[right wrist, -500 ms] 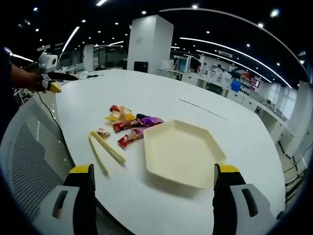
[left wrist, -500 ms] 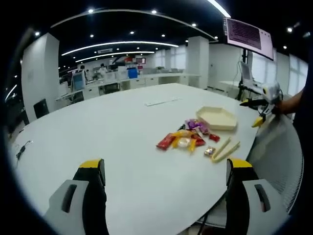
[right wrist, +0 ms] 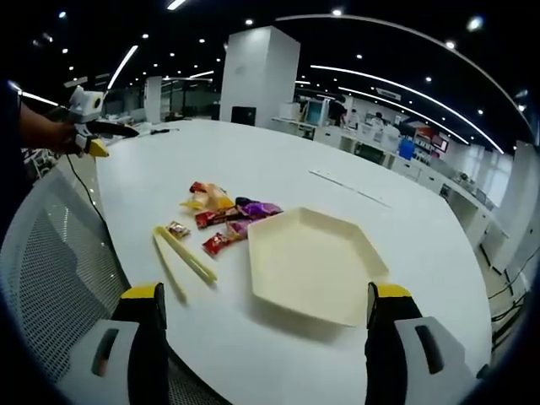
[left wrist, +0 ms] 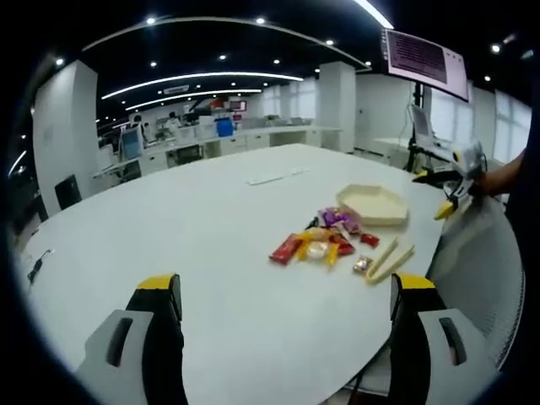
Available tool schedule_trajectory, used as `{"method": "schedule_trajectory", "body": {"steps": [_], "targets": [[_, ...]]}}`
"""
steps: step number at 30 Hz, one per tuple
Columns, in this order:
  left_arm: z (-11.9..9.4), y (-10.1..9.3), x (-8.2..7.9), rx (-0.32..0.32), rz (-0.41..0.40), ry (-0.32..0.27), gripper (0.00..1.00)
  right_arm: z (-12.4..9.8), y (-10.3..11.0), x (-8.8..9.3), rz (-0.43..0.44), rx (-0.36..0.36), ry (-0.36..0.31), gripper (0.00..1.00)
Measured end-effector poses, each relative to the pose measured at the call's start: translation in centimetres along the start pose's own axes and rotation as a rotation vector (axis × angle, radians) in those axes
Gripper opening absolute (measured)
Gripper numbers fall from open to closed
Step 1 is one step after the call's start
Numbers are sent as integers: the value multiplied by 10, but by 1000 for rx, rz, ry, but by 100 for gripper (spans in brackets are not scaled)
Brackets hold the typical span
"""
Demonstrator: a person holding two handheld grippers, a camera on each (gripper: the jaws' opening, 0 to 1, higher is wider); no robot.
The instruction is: Place the target food into the container with the food tongs after gripping and lifting it, then release it inside without dropping or visibly crushing the food.
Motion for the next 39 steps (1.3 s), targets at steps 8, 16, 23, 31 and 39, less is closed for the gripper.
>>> {"method": "schedule_trajectory", "body": {"steps": [8, 16, 23, 31, 39], "targets": [[4, -5, 1, 18, 5, 6, 99, -1, -3, -1, 3, 18, -7, 99], [4, -9, 4, 34, 33, 33, 99, -1, -4, 0, 14, 21, -2, 99], [3, -9, 4, 32, 9, 23, 99, -2, -4, -1, 11, 28, -9, 99], [3, -8, 3, 35, 10, 15, 99, -2, -3, -1, 5, 25, -4, 99], [3, -7, 0, 36, 19, 8, 99, -1, -3, 0, 3, 20, -2, 99]]}}
Point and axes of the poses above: the point that each gripper's makers call its tool centre point, and the gripper's own axes: z roughly forward along the fingers, y roughly to its left, x roughly out of its underside, the point moved 4 cm from there along -z, roughly backward along the fingers, and after that the axes turned 2 degrees about z, right-handed, at the moved point
